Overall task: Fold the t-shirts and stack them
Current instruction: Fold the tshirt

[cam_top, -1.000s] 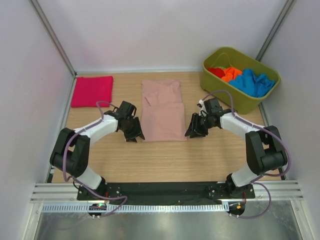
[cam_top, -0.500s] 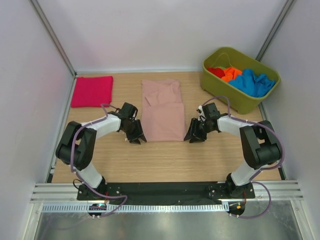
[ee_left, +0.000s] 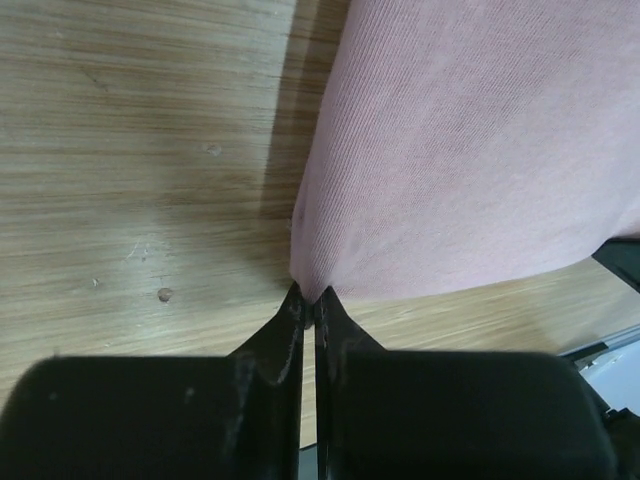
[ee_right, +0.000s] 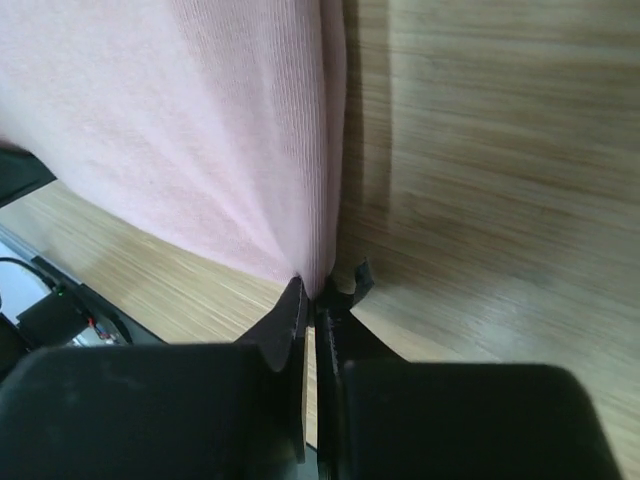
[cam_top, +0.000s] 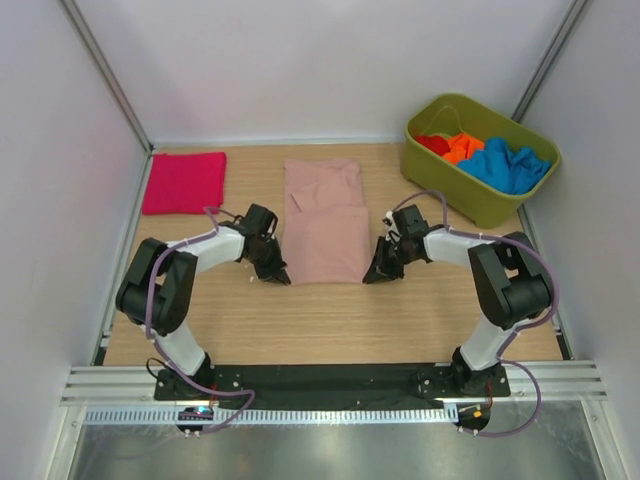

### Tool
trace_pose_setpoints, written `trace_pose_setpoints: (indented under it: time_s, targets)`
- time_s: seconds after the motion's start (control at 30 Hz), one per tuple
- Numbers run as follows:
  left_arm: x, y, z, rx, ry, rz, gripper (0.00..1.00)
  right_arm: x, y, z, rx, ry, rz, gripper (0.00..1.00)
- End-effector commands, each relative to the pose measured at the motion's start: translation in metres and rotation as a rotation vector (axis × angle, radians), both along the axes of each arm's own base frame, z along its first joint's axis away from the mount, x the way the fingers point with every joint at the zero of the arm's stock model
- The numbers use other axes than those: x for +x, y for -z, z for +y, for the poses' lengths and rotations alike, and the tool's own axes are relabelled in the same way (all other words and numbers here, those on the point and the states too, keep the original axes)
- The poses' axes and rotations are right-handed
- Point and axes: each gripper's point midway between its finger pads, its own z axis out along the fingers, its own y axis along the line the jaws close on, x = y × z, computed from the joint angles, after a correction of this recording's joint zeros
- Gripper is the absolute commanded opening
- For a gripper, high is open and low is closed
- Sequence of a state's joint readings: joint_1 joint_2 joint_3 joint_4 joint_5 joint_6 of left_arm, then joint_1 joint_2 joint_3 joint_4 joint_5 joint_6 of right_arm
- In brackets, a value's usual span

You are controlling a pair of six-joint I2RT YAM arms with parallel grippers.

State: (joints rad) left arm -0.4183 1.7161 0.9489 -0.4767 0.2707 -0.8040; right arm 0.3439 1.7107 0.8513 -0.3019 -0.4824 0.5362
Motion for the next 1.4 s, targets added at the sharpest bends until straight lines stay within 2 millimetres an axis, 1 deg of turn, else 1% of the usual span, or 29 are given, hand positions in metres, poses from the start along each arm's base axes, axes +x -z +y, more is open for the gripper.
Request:
trace_pose_setpoints:
  time_s: [0.0,0.03,0.07,0.13,0.17,0.23,0.27,0.37,0.47,0.6,0.63,0.7,0.73,0.83,0.87,0.9,0.93,0.97,1.0,1.03,1.07,1.1,1.13,1.17,1.2,1.23,1.3,1.33,1.37]
  targets:
    - [-0.011,0.010,0.021,0.096,-0.014,0.001,0.00,-0.015,0.012,-0.029,-0.172,0.026,0.017,0.03]
    - [-0.013,0.007,0.023,0.104,-0.015,-0.008,0.00,-0.019,0.013,-0.038,-0.213,0.032,0.007,0.01]
    - [-0.015,-0.001,0.027,0.112,-0.021,-0.021,0.00,-0.019,0.004,-0.042,-0.226,0.036,-0.026,0.01]
    - [-0.023,-0.004,0.030,0.120,-0.013,-0.025,0.01,-0.035,0.005,-0.055,-0.273,0.044,-0.018,0.01]
    - [-0.028,-0.006,0.031,0.125,-0.010,-0.020,0.00,-0.037,-0.005,-0.055,-0.256,0.053,-0.052,0.01]
    - [-0.036,-0.012,0.031,0.123,-0.002,-0.032,0.01,-0.054,-0.004,-0.058,-0.254,0.051,-0.041,0.01]
    - [-0.040,-0.015,0.031,0.120,0.003,-0.031,0.01,-0.055,-0.015,-0.054,-0.227,0.056,-0.079,0.01]
    - [-0.052,-0.029,0.030,0.124,0.012,-0.059,0.00,-0.075,-0.018,-0.055,-0.234,0.055,-0.083,0.01]
    - [-0.062,-0.051,0.028,0.111,0.004,-0.107,0.01,-0.089,-0.030,-0.055,-0.233,0.073,-0.107,0.01]
    - [-0.069,-0.079,0.027,0.073,-0.018,-0.158,0.01,-0.096,-0.052,-0.059,-0.231,0.126,-0.146,0.01]
    - [-0.068,-0.087,0.027,0.065,-0.021,-0.176,0.00,-0.094,-0.065,-0.057,-0.211,0.137,-0.172,0.01]
    - [-0.062,-0.098,0.031,0.087,-0.029,-0.207,0.01,-0.098,-0.074,-0.060,-0.224,0.139,-0.162,0.01]
    - [-0.060,-0.101,0.032,0.096,-0.032,-0.217,0.01,-0.090,-0.088,-0.059,-0.218,0.147,-0.197,0.01]
    - [-0.045,-0.115,0.029,0.119,-0.019,-0.247,0.00,-0.077,-0.108,-0.059,-0.233,0.152,-0.250,0.01]
    - [-0.039,-0.113,0.026,0.129,-0.013,-0.236,0.00,-0.073,-0.108,-0.060,-0.252,0.144,-0.248,0.01]
    - [-0.030,-0.124,0.020,0.117,-0.004,-0.261,0.00,-0.068,-0.111,-0.060,-0.261,0.142,-0.259,0.01]
    - [-0.026,-0.128,0.019,0.121,-0.004,-0.266,0.00,-0.060,-0.121,-0.058,-0.261,0.146,-0.283,0.01]
    - [-0.020,-0.124,0.017,0.136,0.003,-0.252,0.00,-0.054,-0.119,-0.057,-0.286,0.130,-0.281,0.01]
    - [-0.010,-0.137,0.012,0.122,0.005,-0.282,0.00,-0.048,-0.122,-0.056,-0.288,0.130,-0.292,0.01]
    - [-0.005,-0.139,0.011,0.127,0.008,-0.283,0.00,-0.039,-0.133,-0.053,-0.288,0.128,-0.314,0.01]
    - [0.001,-0.142,0.010,0.129,0.009,-0.288,0.00,-0.029,-0.135,-0.059,-0.335,0.147,-0.333,0.01]
    - [0.011,-0.139,0.012,0.142,0.008,-0.280,0.00,-0.023,-0.131,-0.060,-0.371,0.133,-0.319,0.01]
    - [0.023,-0.153,0.009,0.133,-0.001,-0.305,0.00,-0.010,-0.145,-0.056,-0.364,0.141,-0.352,0.01]
    - [0.031,-0.158,0.009,0.131,-0.010,-0.313,0.00,-0.002,-0.147,-0.057,-0.372,0.144,-0.353,0.01]
    - [0.043,-0.153,0.013,0.145,-0.025,-0.298,0.00,0.006,-0.142,-0.057,-0.396,0.132,-0.333,0.01]
    - [0.058,-0.168,0.010,0.131,-0.033,-0.337,0.00,0.019,-0.155,-0.054,-0.387,0.145,-0.363,0.01]
    - [0.076,-0.171,0.013,0.123,-0.054,-0.335,0.00,0.035,-0.158,-0.057,-0.390,0.155,-0.359,0.01]
    - [0.086,-0.164,0.012,0.132,-0.052,-0.317,0.00,0.048,-0.161,-0.056,-0.396,0.152,-0.365,0.01]
    - [0.099,-0.176,0.009,0.114,-0.061,-0.348,0.01,0.056,-0.162,-0.057,-0.402,0.156,-0.370,0.01]
